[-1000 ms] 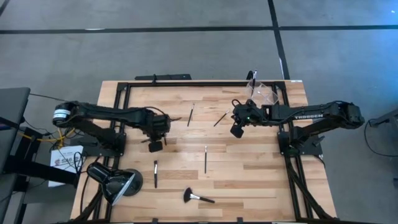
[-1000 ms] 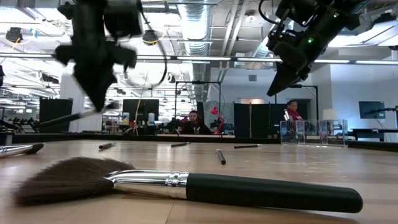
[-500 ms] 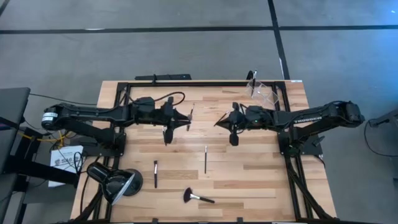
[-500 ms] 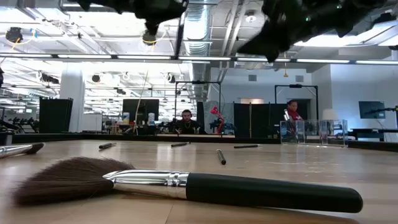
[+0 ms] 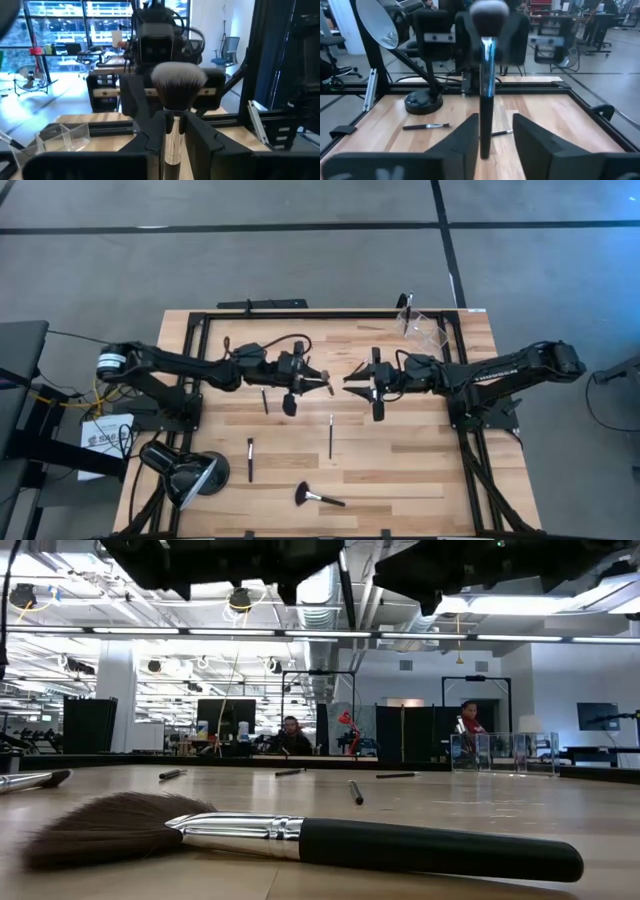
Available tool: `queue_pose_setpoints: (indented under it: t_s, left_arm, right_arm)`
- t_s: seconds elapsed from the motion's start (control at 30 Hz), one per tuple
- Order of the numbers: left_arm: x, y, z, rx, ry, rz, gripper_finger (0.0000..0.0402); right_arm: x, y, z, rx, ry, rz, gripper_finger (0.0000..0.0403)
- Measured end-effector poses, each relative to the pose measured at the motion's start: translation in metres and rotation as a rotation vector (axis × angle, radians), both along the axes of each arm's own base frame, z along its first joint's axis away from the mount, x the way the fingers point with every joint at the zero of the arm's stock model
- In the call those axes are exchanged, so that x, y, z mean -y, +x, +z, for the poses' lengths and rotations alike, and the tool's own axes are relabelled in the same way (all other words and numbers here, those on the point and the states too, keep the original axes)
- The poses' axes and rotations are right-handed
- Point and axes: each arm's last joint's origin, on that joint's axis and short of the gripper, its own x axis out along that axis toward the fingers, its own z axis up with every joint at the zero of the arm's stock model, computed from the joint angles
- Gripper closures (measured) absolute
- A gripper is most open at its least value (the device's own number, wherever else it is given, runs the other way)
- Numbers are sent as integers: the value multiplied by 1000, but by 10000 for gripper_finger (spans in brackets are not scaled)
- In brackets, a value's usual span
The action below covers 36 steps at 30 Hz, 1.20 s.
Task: Put items in baskets/containers
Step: Put the black powder brush into the transparent organizer
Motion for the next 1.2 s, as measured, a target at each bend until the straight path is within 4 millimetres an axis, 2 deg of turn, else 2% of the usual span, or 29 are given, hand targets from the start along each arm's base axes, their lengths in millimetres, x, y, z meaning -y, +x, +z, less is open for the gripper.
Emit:
queue_pose_setpoints:
  t_s: [0.13, 0.43, 0.57, 0.8, 0.97, 1.2]
  left_arm:
    - [0, 7, -9, 4, -1, 3, 351]
    - [1, 8, -6, 58, -46, -27, 351]
    - [5, 8, -5, 55, -68, -68, 351]
    - [12, 8, -4, 70, -51, -87, 350]
    - [12, 7, -4, 69, -46, -87, 350]
    - [12, 7, -5, 64, -44, -88, 350]
  right_arm:
    - [-1, 0, 0, -1, 1, 4, 249]
    - [-1, 0, 1, 7, 36, -4, 206]
    - [-1, 2, 2, 32, 47, -9, 202]
    - [-1, 19, -10, 18, 55, -10, 208]
    - [-2, 28, -10, 10, 67, -6, 209]
    - [-3, 28, -9, 8, 92, 40, 216]
